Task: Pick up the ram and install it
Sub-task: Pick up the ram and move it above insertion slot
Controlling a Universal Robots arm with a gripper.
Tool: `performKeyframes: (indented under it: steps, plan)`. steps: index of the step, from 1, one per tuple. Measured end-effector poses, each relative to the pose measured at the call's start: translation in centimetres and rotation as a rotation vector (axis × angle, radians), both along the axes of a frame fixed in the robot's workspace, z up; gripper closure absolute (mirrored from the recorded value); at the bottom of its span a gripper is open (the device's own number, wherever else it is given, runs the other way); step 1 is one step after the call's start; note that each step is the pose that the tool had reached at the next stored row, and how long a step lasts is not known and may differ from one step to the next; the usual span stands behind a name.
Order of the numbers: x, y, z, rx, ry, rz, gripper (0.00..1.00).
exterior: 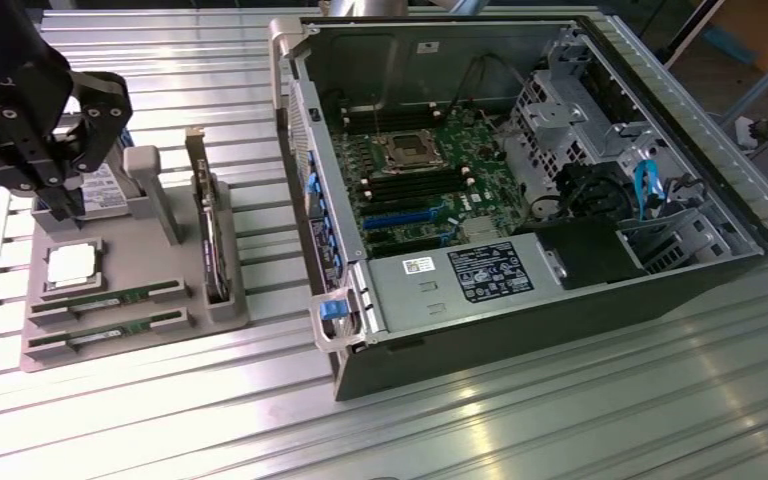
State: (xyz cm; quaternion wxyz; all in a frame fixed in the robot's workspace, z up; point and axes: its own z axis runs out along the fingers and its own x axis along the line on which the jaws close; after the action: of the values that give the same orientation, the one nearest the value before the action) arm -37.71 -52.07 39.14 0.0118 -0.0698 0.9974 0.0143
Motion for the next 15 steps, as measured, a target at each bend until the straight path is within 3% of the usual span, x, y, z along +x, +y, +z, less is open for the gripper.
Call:
performKeyframes:
  steps: [15]
  plan:
    - [0.00, -0.01, -0.03, 0.0000, 0.0000, 0.263, 0.89]
